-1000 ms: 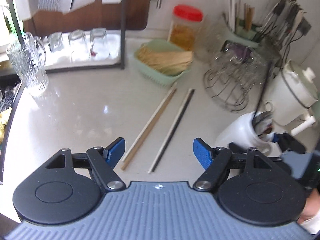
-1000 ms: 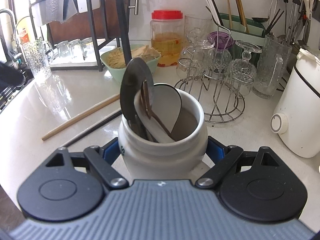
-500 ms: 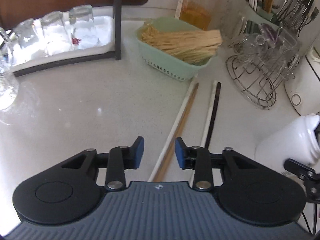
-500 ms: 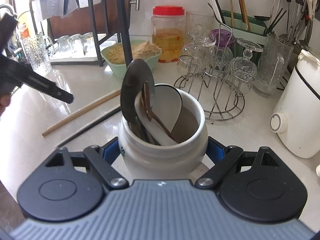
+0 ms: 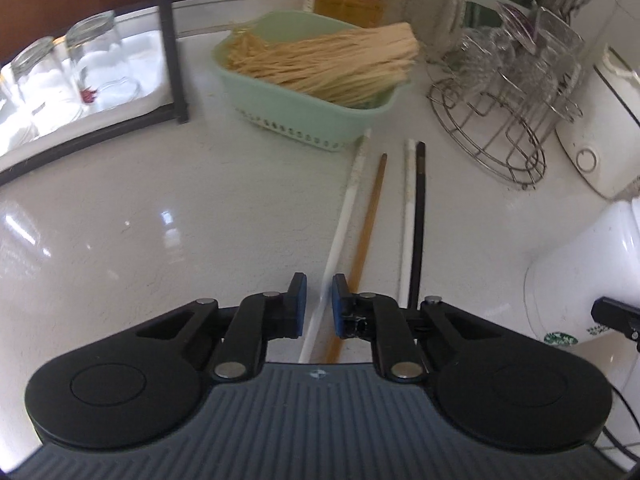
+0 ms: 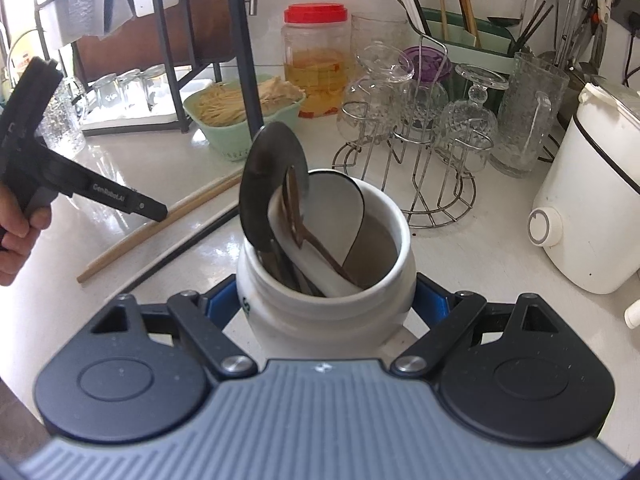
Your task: Organize utensils
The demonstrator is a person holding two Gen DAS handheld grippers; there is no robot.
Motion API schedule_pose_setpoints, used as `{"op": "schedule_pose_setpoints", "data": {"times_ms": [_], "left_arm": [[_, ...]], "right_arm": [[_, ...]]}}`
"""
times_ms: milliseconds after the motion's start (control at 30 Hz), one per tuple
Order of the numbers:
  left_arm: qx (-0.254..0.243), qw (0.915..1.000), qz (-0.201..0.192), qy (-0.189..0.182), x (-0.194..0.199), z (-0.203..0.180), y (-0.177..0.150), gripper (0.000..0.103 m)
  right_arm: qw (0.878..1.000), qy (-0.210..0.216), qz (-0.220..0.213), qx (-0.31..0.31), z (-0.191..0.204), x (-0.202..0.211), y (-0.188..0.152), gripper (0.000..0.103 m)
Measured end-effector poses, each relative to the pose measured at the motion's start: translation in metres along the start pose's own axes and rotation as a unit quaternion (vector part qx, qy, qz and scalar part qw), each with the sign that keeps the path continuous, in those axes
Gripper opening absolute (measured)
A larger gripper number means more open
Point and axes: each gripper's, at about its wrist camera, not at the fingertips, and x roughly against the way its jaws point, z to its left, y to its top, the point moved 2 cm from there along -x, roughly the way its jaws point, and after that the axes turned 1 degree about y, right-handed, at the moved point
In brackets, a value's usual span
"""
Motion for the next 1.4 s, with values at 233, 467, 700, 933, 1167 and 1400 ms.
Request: {"op": "schedule_pose_setpoints", "data": {"times_ms": [233,467,700,933,1167,1400], "left_arm": [[-0.015,0.9995,0.02,0.017,0.003,-0.014,-0.002,0.006],[0.048,0.9985,0.02,0.019,0.017,-0.01,-0.016,0.006],[0.078,0.9965,0.029,0.009,0.035,-0.008,-0.041,0.005],[0.111,0.9932,0.036,0.004,0.062,-0.008,-0.068,0.005],[0.12,0.9916,0.048,-0.002,0.072,-0.022,-0.091,0.005],[0.122,0.9905,0.063,-0.008,0.064,-0.025,-0.098,0.005]], "right_arm": [[1.0,-0.006,-0.001,-0.01,0.0,0.0,0.0,0.091],[1.0,-0.011,0.004,-0.012,0.002,-0.001,0.001,0.091],[1.0,-0.011,0.006,-0.013,0.001,-0.001,0.002,0.091],[1.0,-0.011,0.003,-0.011,0.0,-0.001,0.001,0.091],[1.0,-0.007,0.001,-0.005,0.0,0.0,0.0,0.091],[1.0,-0.003,0.004,0.0,0.0,0.0,0.0,0.091]]}}
